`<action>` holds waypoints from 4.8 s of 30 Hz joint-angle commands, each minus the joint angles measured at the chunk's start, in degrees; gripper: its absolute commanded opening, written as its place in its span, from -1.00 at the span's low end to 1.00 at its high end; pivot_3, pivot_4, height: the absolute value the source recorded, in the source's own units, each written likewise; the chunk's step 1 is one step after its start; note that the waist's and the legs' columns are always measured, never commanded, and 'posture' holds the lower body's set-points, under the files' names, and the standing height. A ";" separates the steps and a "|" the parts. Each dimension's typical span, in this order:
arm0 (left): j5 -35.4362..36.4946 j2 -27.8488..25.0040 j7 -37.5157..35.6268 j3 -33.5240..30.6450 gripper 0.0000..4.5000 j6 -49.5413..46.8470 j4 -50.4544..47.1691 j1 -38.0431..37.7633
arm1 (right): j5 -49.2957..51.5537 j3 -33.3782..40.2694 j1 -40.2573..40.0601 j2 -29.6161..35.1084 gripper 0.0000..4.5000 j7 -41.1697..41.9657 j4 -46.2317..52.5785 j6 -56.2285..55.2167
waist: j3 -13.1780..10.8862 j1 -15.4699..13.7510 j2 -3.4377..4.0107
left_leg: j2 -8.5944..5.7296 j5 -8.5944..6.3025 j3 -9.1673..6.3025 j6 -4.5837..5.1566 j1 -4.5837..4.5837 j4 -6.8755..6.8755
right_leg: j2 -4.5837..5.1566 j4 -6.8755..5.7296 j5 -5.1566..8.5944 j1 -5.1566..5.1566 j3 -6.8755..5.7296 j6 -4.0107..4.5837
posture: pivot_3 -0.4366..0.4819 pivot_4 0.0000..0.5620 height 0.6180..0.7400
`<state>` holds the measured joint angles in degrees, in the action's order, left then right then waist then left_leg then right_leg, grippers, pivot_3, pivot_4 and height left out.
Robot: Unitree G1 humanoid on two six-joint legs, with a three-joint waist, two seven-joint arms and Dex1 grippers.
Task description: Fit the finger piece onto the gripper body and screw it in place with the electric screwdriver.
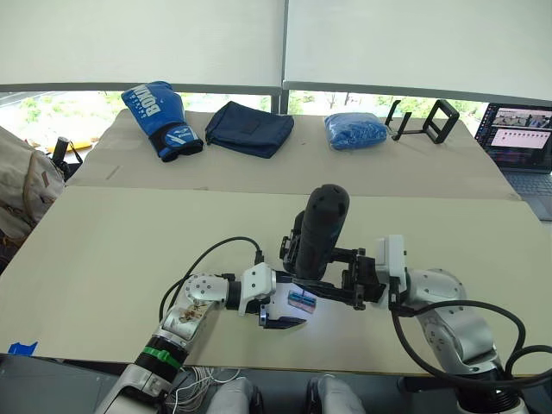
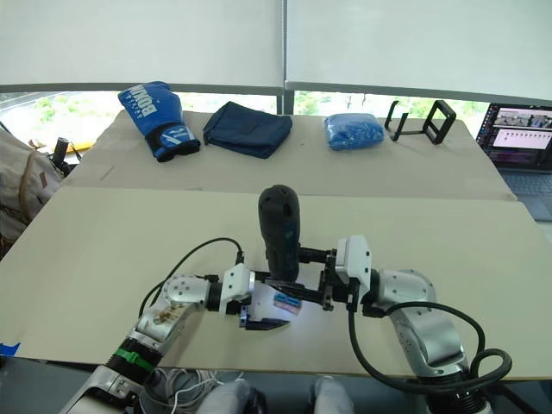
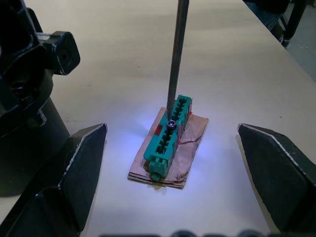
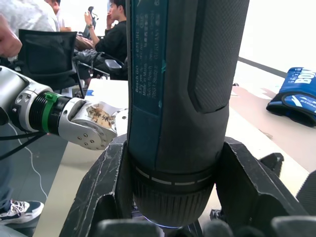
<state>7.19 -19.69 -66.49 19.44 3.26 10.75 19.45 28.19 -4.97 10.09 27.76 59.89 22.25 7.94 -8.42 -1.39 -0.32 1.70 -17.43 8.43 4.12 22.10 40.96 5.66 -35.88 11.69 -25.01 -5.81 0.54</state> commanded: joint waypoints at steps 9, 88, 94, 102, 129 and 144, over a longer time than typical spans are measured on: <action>-1.38 -0.08 0.28 2.67 0.99 -2.40 0.47 -1.94 | 0.86 0.38 1.23 -0.59 -0.13 -0.42 1.72 -1.93 | 0.00 -0.01 0.00 | 0.00 0.00 0.00 0.01 0.00 0.00 | 0.01 0.00 0.00 0.00 0.01 0.00 | -0.05 -0.47 1.00; -1.38 0.11 1.12 2.53 0.99 -3.65 0.77 -2.17 | 4.34 1.56 1.59 0.49 -0.13 0.39 0.57 -1.49 | 0.01 -0.02 0.01 | 0.00 -0.01 -0.01 0.02 -0.05 -0.01 | 0.03 0.00 0.00 0.04 0.01 0.00 | -0.05 -0.47 1.00; -1.45 0.22 1.19 2.51 0.99 -3.62 0.99 -2.02 | 3.80 1.39 1.20 0.18 -0.13 0.17 0.39 -1.08 | 0.01 -0.04 0.01 | -0.01 -0.01 -0.01 0.02 -0.05 0.00 | 0.04 0.00 0.00 0.05 0.01 0.00 | -0.05 -0.47 1.00; -1.42 0.15 1.19 2.48 0.99 -3.65 1.02 -2.19 | 3.93 1.59 0.74 0.19 -0.13 0.84 0.25 -0.95 | 0.01 -0.05 0.01 | -0.01 -0.01 -0.01 0.02 -0.06 0.00 | 0.03 -0.01 0.00 0.05 0.01 0.00 | -0.05 -0.47 1.00; -1.36 -0.03 1.47 2.72 0.99 -4.08 0.38 -2.67 | 3.12 0.69 0.68 0.35 -0.13 0.50 0.47 -0.58 | 0.01 -0.04 0.01 | -0.01 -0.01 -0.01 0.02 -0.07 -0.01 | 0.05 0.00 0.00 0.05 0.02 0.00 | -0.05 -0.47 1.00; -1.37 0.00 1.64 2.67 0.99 -4.05 0.59 -2.69 | -0.63 -1.60 2.51 2.23 -0.13 -1.80 0.56 3.86 | 0.06 0.02 0.05 | -0.01 -0.02 -0.01 0.04 -0.15 -0.01 | 0.07 0.00 0.00 0.11 0.02 -0.01 | -0.05 -0.47 1.00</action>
<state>7.09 -19.98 -64.68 19.40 0.93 9.34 18.55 27.46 -6.65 12.10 29.19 59.41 21.06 9.51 -8.35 -1.37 -0.27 1.70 -17.46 8.42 4.16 21.94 40.95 5.74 -35.88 11.69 -24.90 -5.79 0.53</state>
